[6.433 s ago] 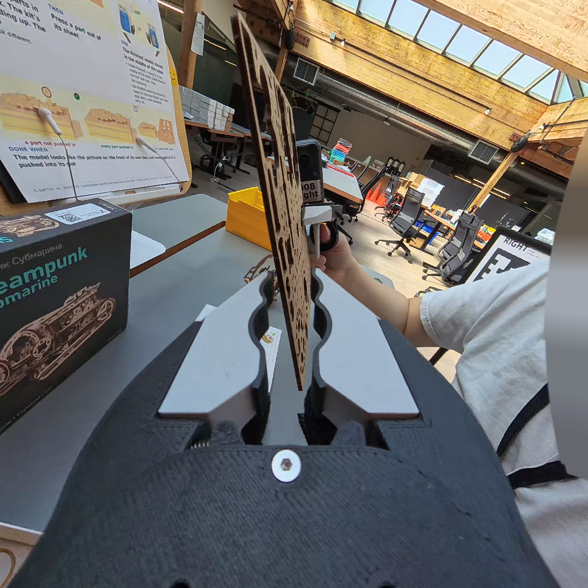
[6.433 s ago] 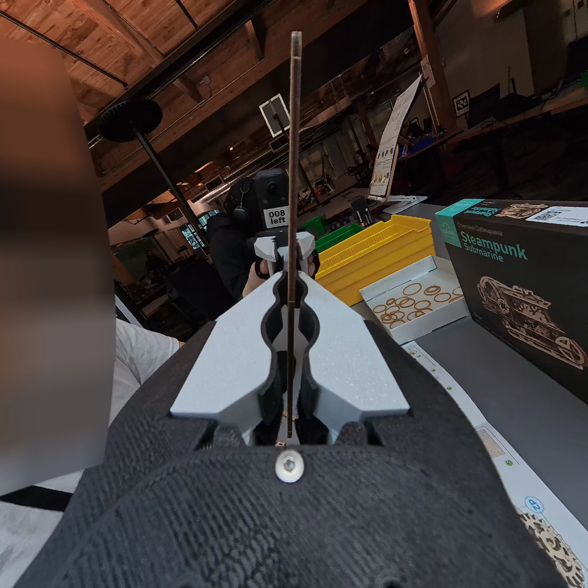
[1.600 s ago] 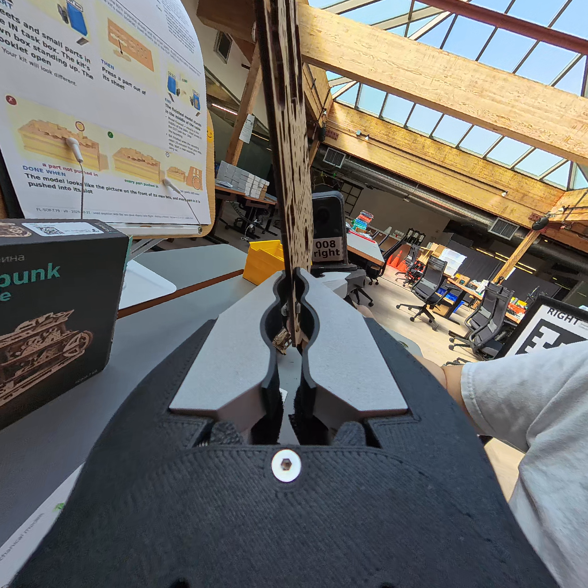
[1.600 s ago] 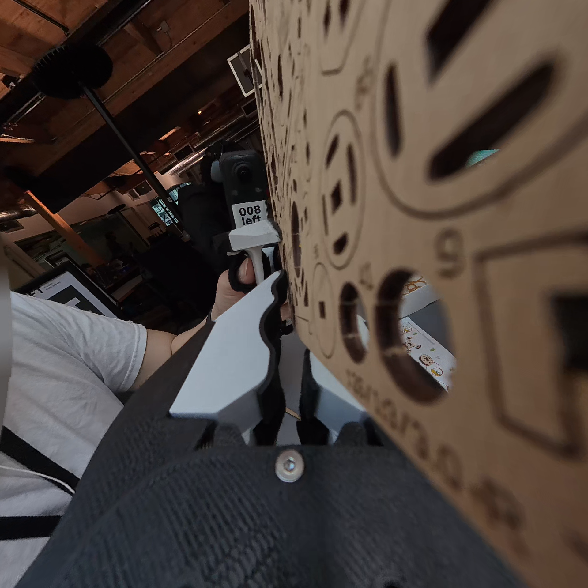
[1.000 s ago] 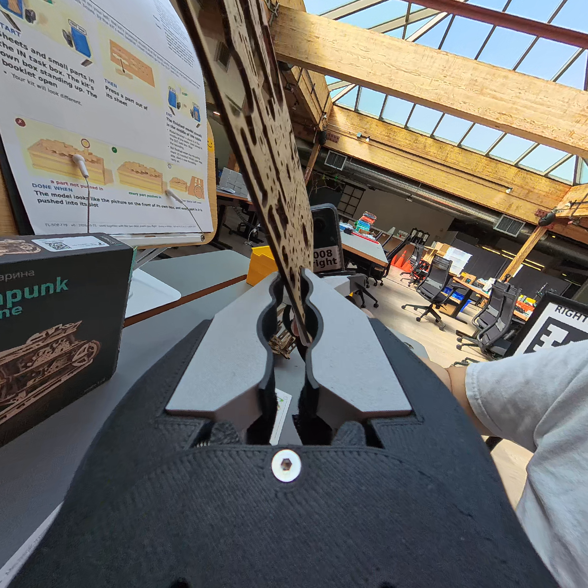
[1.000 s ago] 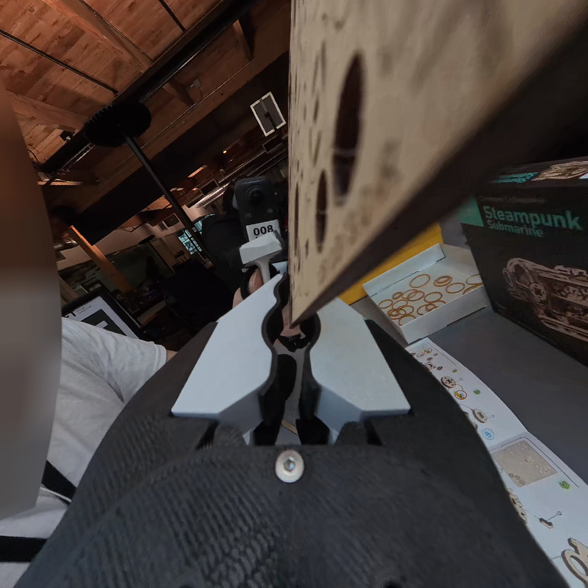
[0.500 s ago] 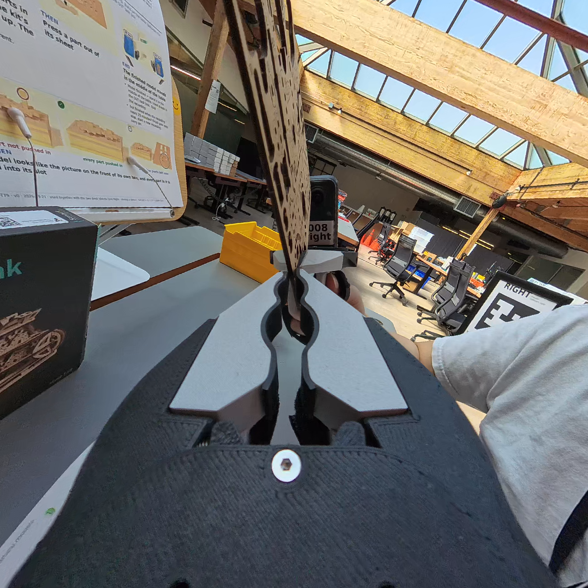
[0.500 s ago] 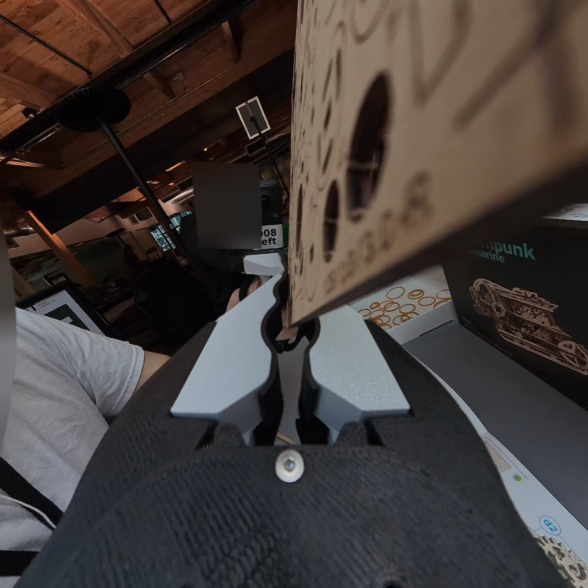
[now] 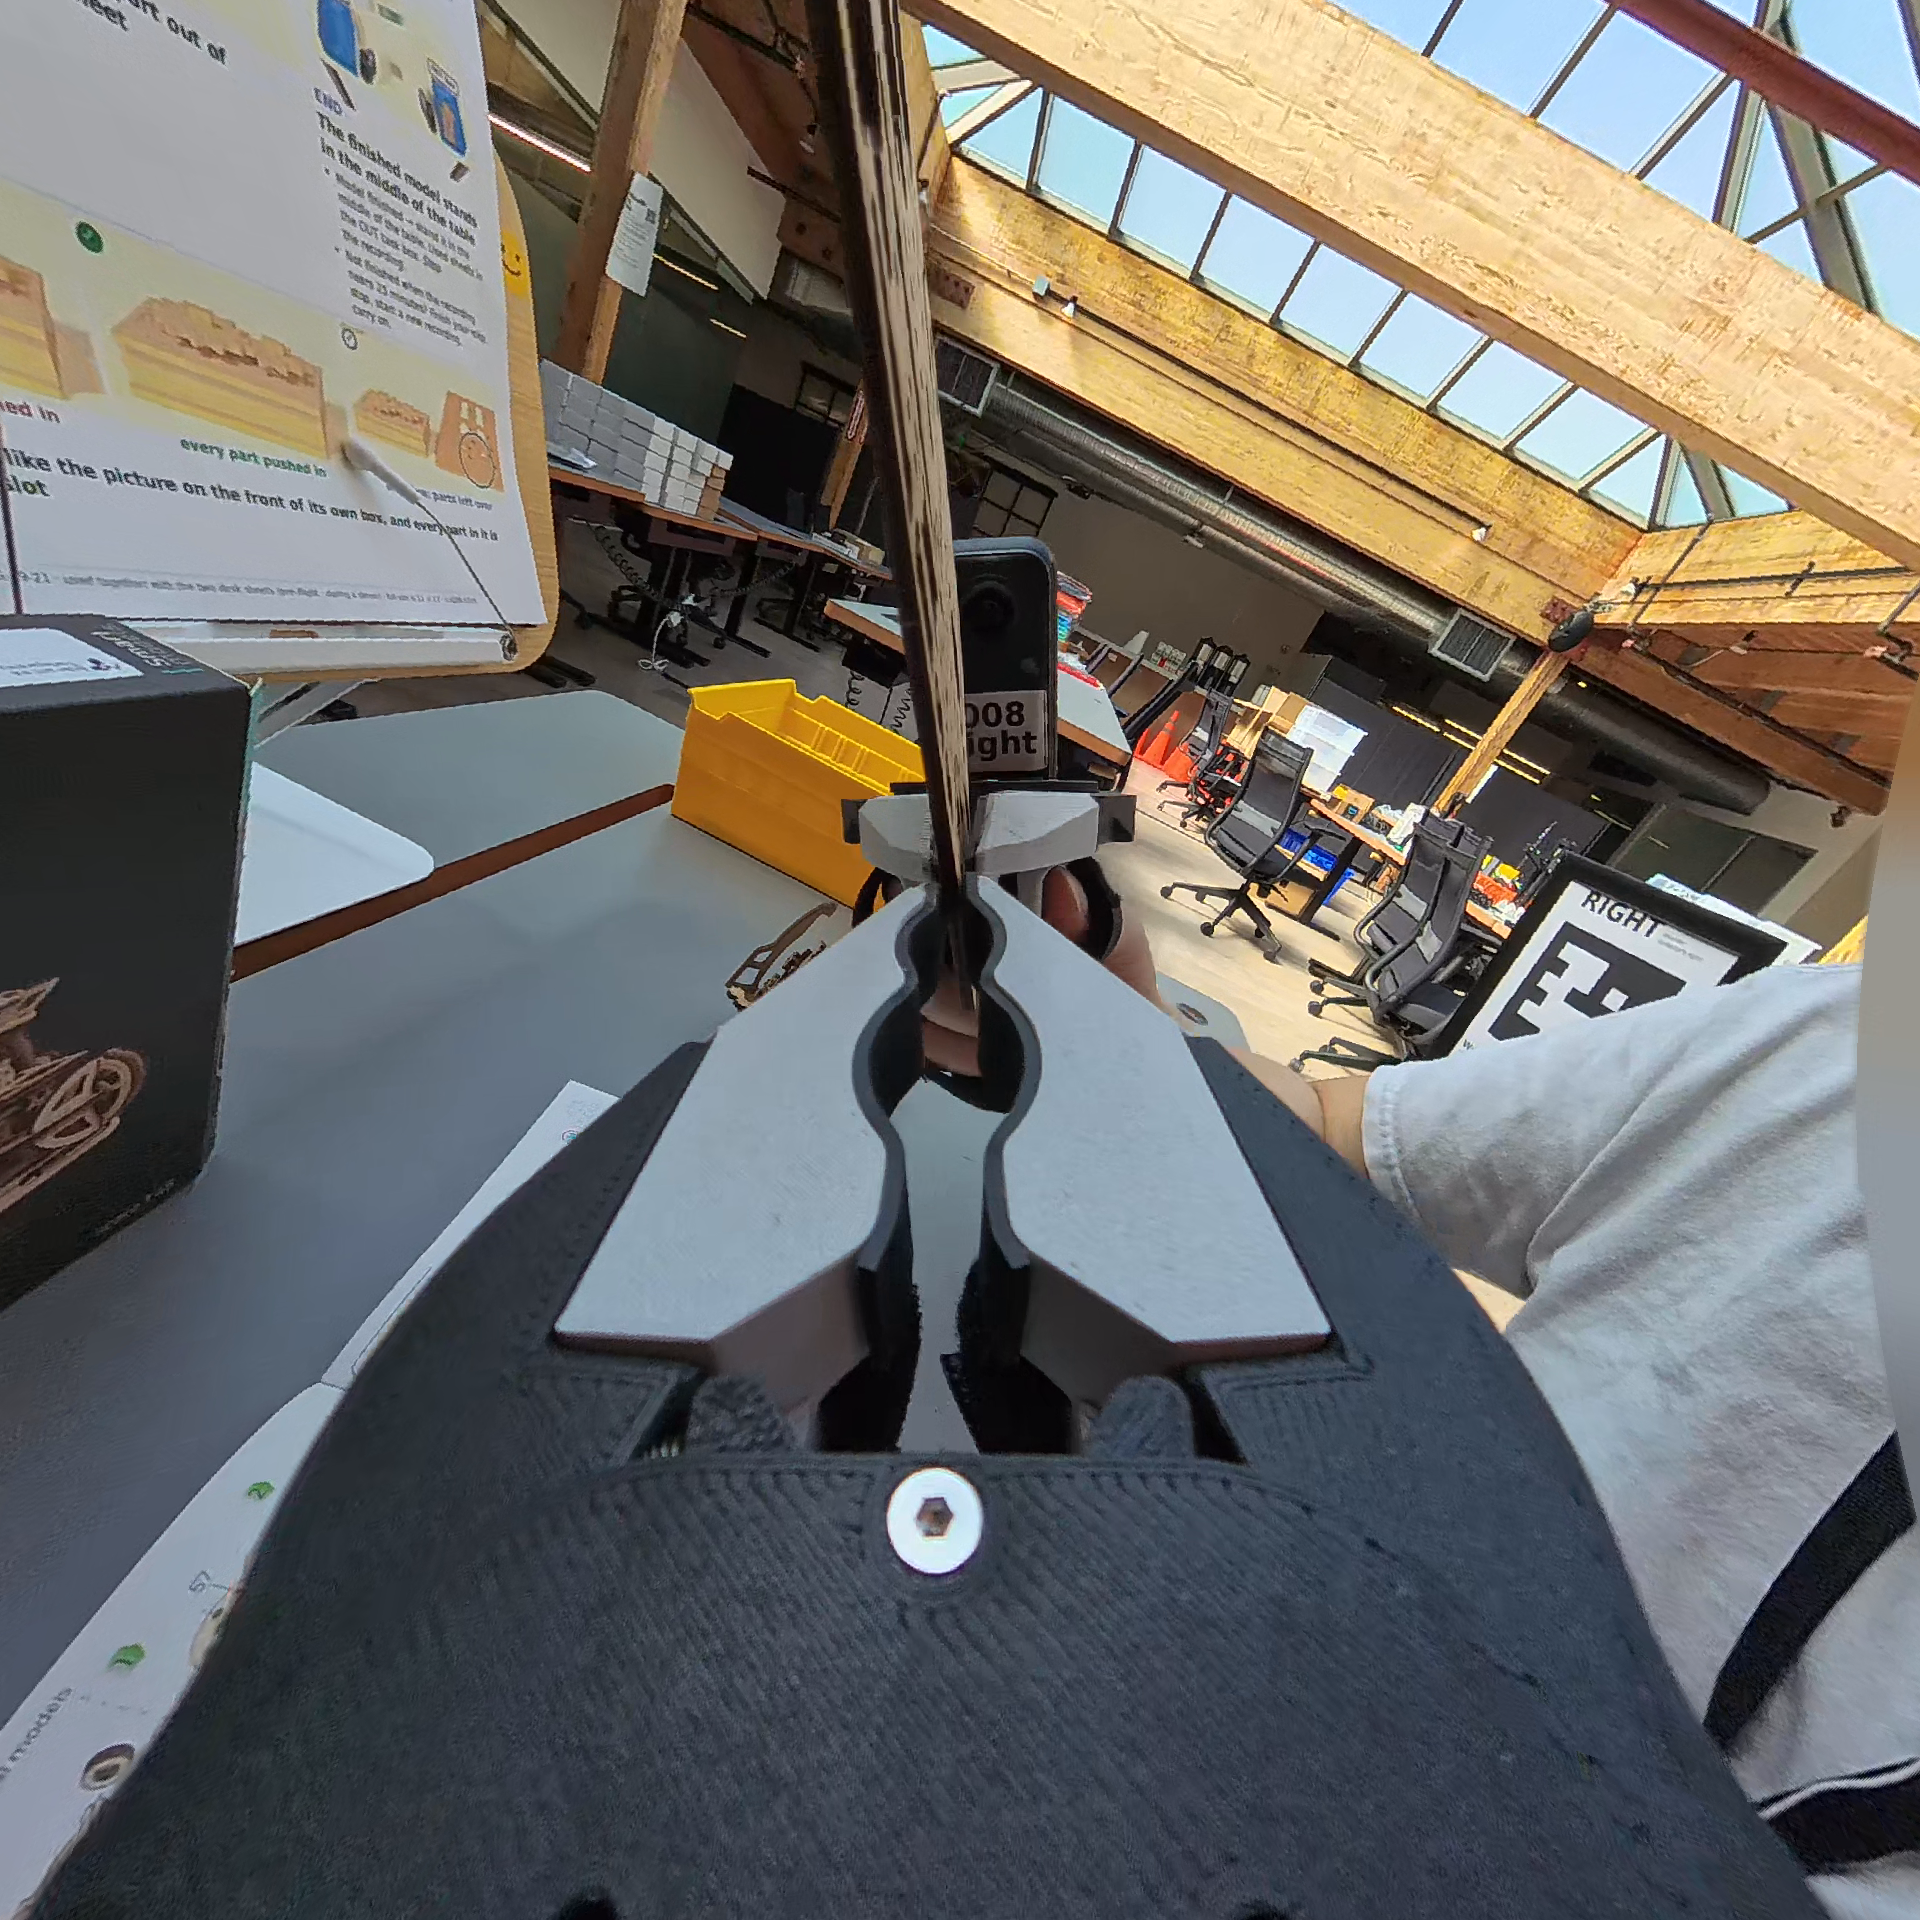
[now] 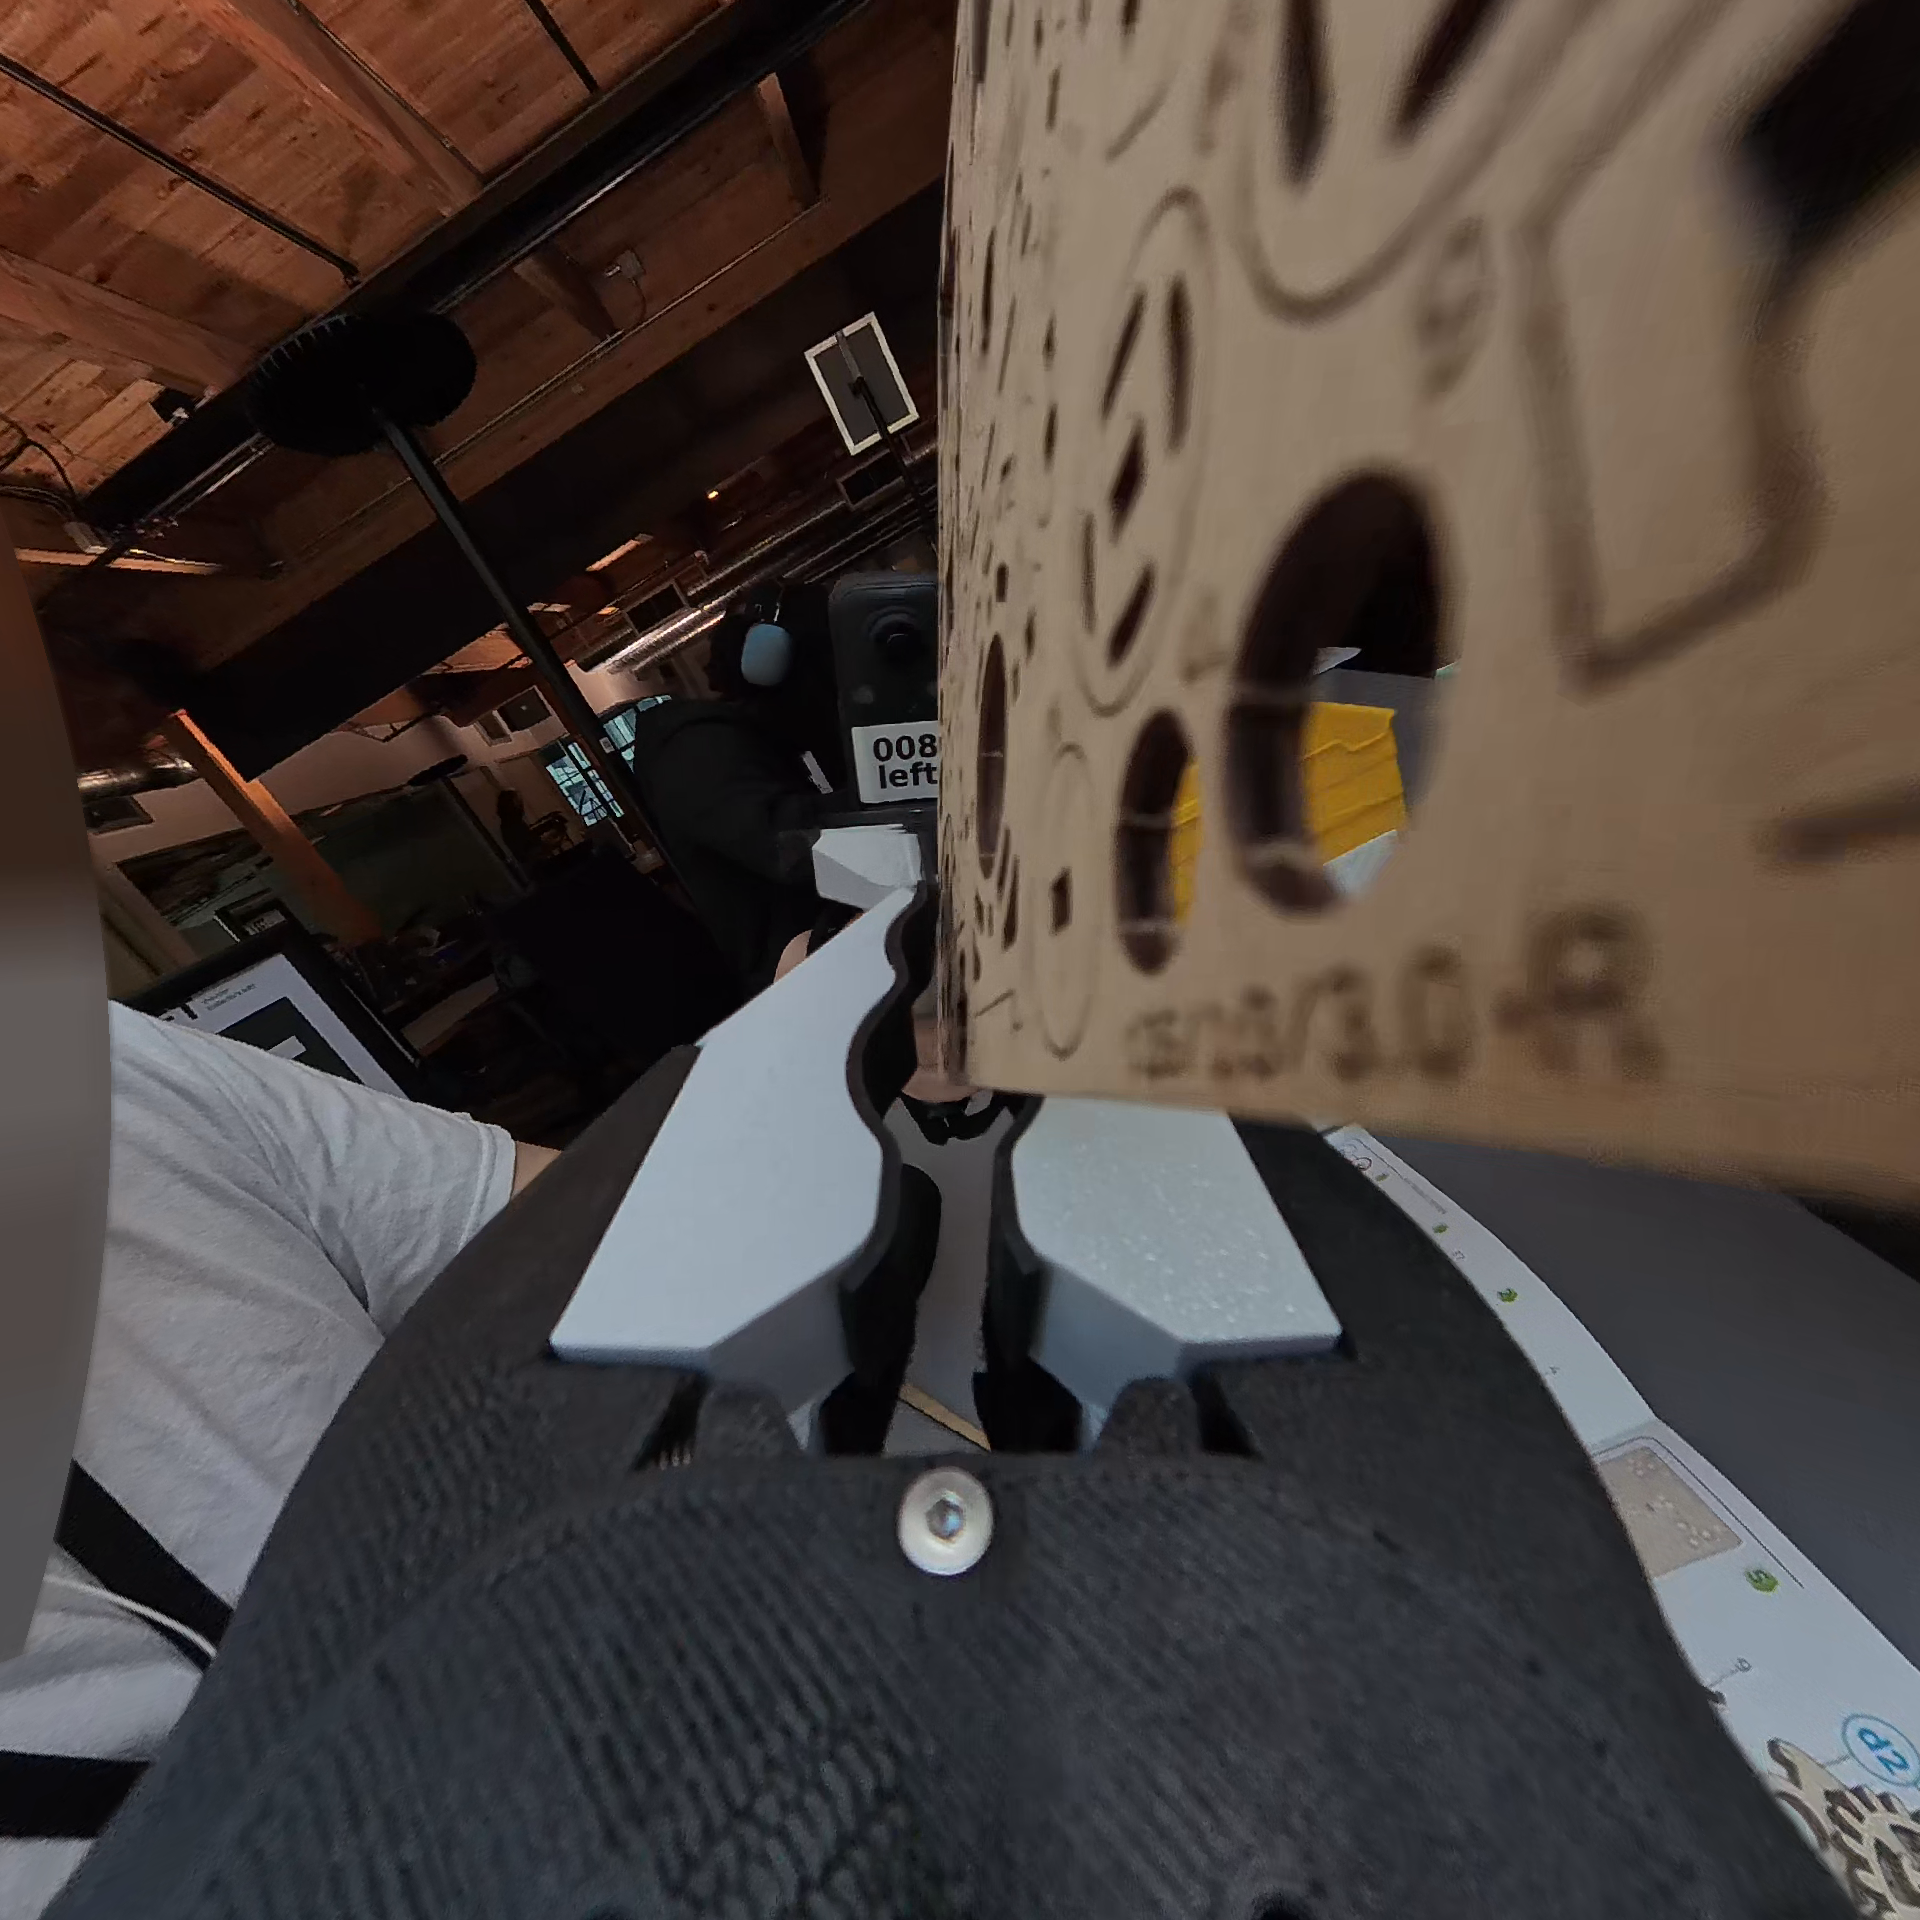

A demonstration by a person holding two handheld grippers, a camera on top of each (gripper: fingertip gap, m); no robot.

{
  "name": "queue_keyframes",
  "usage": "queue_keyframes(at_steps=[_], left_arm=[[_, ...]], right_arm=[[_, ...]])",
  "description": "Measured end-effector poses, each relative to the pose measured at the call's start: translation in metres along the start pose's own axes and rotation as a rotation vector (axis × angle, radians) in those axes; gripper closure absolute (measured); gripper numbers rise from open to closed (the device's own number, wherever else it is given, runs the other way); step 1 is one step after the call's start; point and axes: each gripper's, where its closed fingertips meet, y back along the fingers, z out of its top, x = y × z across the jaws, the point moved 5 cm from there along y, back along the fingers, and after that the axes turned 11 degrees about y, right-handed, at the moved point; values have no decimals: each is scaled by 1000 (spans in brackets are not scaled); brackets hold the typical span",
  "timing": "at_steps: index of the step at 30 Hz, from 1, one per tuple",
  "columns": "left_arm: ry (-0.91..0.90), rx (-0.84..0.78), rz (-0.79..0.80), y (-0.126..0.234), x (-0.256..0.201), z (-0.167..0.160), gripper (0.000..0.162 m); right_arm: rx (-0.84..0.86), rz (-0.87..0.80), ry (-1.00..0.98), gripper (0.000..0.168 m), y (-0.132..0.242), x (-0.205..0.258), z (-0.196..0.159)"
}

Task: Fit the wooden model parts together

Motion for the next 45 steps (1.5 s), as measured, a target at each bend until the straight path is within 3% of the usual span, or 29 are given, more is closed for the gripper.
queue_keyframes(at_steps=[23, 45], left_arm=[[-134, 4, 110, -3, 0, -5, 161], [-36, 45, -83, 3, -9, -3, 162]], right_arm=[[67, -60, 70, 166, 2, -2, 0], [37, 60, -6, 165, -2, 9, 2]])
